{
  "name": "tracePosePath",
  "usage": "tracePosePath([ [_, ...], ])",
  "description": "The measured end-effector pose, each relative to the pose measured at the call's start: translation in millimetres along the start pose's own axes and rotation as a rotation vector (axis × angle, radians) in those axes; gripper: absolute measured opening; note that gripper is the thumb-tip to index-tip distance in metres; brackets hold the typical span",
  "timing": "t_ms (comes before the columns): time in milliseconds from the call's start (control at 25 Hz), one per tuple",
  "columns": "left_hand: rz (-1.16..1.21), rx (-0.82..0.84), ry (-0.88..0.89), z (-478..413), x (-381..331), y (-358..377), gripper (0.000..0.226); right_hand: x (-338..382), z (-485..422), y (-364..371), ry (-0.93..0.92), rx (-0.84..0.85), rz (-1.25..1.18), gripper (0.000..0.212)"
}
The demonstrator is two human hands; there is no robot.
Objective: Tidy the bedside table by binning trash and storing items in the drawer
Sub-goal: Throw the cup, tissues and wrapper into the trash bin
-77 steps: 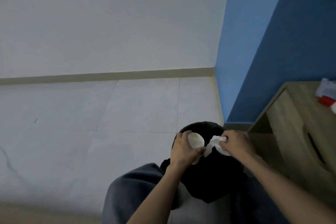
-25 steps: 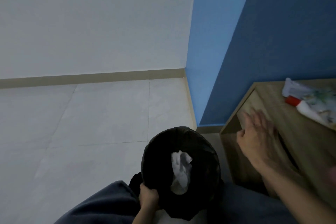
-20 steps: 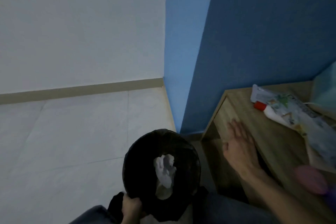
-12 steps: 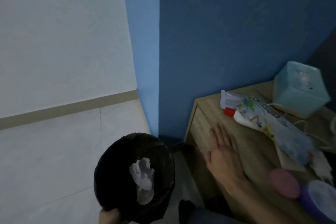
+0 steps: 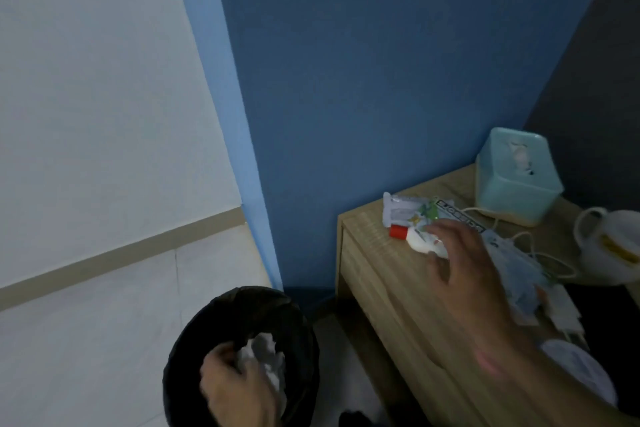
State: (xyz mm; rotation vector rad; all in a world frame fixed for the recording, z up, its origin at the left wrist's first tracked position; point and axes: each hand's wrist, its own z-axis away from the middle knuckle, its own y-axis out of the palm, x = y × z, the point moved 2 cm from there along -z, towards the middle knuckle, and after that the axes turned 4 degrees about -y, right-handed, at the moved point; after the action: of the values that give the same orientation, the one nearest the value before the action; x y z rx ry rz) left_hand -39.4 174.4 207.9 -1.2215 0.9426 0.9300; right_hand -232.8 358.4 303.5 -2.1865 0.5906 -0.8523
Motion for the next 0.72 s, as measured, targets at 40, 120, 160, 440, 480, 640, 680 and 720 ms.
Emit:
tracePosePath([
  [40, 0.000, 0.046, 0.051, 8.3, -17.5, 15.3, 0.013, -15.7, -8.6, -16.5, 0.049, -0.011, 0.011, 0.034],
  [120, 0.109, 0.369, 0.050, 38.5, -73.0, 56.5, 0.015, -51.8, -18.8, -34.8, 0.210, 0.050, 0.034, 0.038],
  [160, 0.141, 0.533, -0.042, 51.8, -94.7, 81.2, 0.020, -67.5, -20.4, -38.7, 0.301, 0.087, 0.020, 0.038],
  [440, -0.086, 1.127, -0.342, 133.1, -120.7, 212.4, 0.046, -126.0, -12.6, -50.2, 0.618, 0.461, -0.157, 0.030],
  [480, -0.113, 1.126, -0.348, 138.0, -120.0, 217.9, 0.047, -128.3, -7.2, -48.1, 0.620, 0.499, -0.173, 0.029],
  [640, -0.102, 1.130, -0.305, 145.6, -118.8, 219.4, 0.027, -132.5, 1.5, -39.7, 0.541, 0.479, -0.113, 0.054],
  [680, -0.071, 1.101, -0.294, 142.4, -118.3, 218.3, 0.017, -130.5, -1.6, -39.6, 0.526, 0.480, -0.065, 0.050],
  [720, -0.022, 1.060, -0.296, 138.3, -120.6, 215.3, 0.018, -128.1, -5.7, -41.3, 0.500, 0.463, -0.050, 0.041],
])
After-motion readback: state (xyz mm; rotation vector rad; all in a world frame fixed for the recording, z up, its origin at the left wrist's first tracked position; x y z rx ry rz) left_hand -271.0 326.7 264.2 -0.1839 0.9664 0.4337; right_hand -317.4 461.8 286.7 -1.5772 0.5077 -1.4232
